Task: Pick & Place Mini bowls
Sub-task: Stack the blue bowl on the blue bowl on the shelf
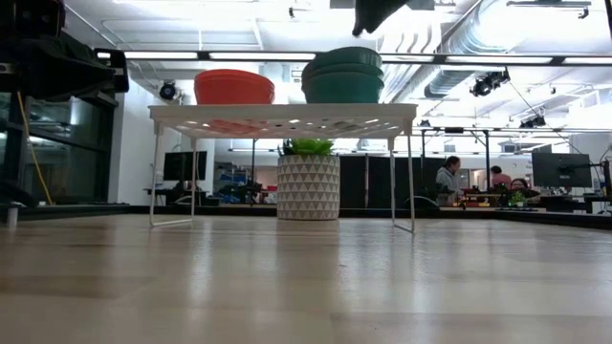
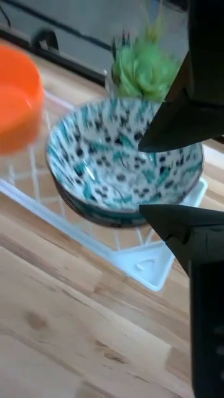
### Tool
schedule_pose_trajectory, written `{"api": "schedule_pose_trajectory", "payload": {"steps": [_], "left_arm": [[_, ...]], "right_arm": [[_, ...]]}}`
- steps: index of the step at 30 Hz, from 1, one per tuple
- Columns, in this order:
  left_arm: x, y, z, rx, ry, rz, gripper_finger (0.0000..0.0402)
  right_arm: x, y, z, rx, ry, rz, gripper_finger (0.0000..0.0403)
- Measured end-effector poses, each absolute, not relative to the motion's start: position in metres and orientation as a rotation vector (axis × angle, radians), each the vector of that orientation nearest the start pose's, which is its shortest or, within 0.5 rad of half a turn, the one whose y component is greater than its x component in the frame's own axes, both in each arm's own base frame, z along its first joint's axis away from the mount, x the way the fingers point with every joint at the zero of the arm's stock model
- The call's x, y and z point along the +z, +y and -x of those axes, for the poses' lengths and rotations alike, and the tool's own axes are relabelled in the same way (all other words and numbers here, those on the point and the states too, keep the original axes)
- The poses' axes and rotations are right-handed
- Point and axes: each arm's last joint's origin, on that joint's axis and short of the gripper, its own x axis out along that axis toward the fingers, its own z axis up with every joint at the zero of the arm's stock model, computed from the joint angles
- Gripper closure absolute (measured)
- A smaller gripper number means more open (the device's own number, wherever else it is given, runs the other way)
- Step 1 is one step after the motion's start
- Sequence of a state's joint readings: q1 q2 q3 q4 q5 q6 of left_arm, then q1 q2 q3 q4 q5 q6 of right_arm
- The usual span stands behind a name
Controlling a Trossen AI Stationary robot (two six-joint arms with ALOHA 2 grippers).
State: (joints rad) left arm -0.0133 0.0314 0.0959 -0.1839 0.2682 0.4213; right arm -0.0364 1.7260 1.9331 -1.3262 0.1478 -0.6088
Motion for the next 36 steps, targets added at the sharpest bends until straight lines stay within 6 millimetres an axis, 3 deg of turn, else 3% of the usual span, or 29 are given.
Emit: {"api": "schedule_pose_trajectory", "payload": {"steps": [4,8,11,15,21,26,32,36], "left_arm": [[0.176,-0.009,-0.092,-0.302,0.058,-0.403,0.0401],[0.176,-0.009,-0.092,-0.302,0.057,-0.403,0.0401],[0.176,-0.009,-0.092,-0.302,0.058,-0.403,0.0401],[0.176,-0.009,-0.092,-0.302,0.058,-0.403,0.0401],[0.176,-0.009,-0.092,-0.302,0.057,-0.403,0.0401],[0.176,-0.009,-0.092,-0.302,0.057,-0.403,0.0401],[0.176,-0.009,-0.092,-0.302,0.057,-0.403,0.0401],[0.176,-0.009,-0.092,-0.302,0.057,-0.403,0.0401]], "right_arm": [[0.408,-0.016,-0.327,0.113,1.066,0.547,0.0269],[0.423,-0.016,-0.321,0.003,1.031,0.378,0.0277],[0.426,-0.015,-0.315,-0.074,1.042,0.266,0.0308],[0.435,-0.005,-0.303,-0.179,1.012,0.236,0.0384],[0.45,0.016,-0.279,-0.301,0.879,0.145,0.0399],[0.419,0.036,-0.269,-0.3,0.733,0.048,0.0402],[0.374,0.052,-0.274,-0.393,0.433,-0.018,0.0402],[0.345,0.054,-0.281,-0.476,0.335,0.004,0.0403]]}}
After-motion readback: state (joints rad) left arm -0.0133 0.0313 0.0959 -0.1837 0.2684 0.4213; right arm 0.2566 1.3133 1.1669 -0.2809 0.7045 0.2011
